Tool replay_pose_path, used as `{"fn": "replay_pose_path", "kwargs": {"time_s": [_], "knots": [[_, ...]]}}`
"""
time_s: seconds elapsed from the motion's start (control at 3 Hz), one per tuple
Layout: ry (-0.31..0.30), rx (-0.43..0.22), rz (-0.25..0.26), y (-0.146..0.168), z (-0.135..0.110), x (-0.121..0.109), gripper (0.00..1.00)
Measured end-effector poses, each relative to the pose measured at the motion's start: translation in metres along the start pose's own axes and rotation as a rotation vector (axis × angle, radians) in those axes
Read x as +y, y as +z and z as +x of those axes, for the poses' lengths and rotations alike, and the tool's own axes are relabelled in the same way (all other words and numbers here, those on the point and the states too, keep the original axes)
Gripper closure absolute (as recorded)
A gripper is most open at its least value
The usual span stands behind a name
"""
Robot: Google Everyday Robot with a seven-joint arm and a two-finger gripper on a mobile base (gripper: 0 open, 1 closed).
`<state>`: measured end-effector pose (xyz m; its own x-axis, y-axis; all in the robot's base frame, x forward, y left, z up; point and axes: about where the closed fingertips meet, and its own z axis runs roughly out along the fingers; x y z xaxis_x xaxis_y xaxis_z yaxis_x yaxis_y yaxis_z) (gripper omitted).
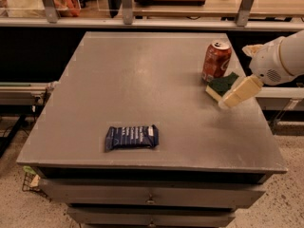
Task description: Move sponge near coke can
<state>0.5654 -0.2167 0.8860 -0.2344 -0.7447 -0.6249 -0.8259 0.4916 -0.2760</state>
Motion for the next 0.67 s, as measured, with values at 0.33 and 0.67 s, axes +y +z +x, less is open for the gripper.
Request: {"fn": "replay_pose_path", "kwargs": {"time_s": [0.33,0.67], "knots": [[0.056,-0.059,0.015,-0.017,0.012,-0.006,0.0],[0.16,-0.146,0.078,-0.063,0.045,-0.018,0.0]]}}
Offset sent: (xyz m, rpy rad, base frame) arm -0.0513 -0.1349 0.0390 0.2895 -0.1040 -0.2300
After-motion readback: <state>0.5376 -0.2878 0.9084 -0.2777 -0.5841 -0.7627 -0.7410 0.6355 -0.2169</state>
